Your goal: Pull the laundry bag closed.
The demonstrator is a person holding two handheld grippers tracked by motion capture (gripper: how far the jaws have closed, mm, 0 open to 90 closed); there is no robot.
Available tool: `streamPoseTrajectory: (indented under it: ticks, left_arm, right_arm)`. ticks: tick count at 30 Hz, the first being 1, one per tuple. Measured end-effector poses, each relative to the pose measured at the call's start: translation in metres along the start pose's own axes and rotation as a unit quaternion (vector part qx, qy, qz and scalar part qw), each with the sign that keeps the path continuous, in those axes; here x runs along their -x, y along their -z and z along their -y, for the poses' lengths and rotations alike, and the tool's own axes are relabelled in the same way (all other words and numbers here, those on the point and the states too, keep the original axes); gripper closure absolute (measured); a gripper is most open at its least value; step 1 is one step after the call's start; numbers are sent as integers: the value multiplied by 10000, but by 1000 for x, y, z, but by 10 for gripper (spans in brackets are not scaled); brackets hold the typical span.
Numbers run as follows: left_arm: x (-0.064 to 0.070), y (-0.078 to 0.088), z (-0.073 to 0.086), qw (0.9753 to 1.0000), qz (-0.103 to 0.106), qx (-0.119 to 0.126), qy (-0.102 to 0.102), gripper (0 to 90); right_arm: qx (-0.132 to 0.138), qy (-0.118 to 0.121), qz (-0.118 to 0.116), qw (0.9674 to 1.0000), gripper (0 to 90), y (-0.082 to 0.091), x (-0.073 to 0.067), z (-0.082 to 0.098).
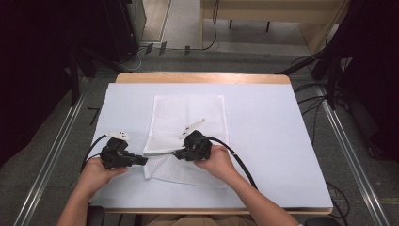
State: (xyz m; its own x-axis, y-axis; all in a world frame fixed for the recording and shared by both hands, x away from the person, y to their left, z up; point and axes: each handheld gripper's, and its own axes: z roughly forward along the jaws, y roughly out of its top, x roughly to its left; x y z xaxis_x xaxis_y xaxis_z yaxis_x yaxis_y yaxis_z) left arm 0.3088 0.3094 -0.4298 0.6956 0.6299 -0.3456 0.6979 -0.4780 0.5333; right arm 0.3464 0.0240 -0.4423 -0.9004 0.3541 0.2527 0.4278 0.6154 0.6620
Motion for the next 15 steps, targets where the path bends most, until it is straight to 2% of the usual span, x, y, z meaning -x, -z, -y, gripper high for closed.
streamPoseTrajectory:
  ticks: [15]
  left_arm:
    - [-1,-1,0,10000,37,-41,8,887]
  right_arm:
    - [-67,-88,69,9999,881,7,7,7]
